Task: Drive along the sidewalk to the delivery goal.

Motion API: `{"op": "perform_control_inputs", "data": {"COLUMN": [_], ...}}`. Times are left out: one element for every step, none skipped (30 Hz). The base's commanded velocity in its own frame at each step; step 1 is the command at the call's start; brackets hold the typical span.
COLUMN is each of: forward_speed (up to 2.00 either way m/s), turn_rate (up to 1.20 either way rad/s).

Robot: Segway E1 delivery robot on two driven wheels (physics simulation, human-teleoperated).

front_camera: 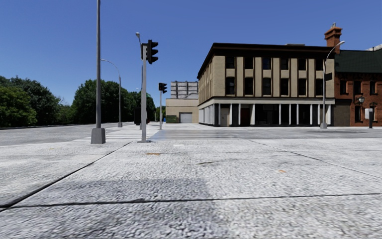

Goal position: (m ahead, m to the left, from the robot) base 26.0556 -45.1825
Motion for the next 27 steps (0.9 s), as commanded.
{"op": "perform_control_inputs", "data": {"forward_speed": [2.00,2.00,2.00,2.00,2.00,2.00,2.00,2.00,2.00,2.00,2.00,2.00,2.00,2.00,2.00,2.00,2.00,2.00,2.00,2.00,2.00,2.00,2.00,2.00,2.00,2.00,2.00], "turn_rate": [0.00,0.00,0.00,0.00,0.00,0.00,0.00,0.00,0.00,0.00,0.00,0.00,0.00,0.00,0.00,0.00,0.00,0.00,0.00,0.00,0.00,0.00,0.00,0.00,0.00,0.00,0.00]}}
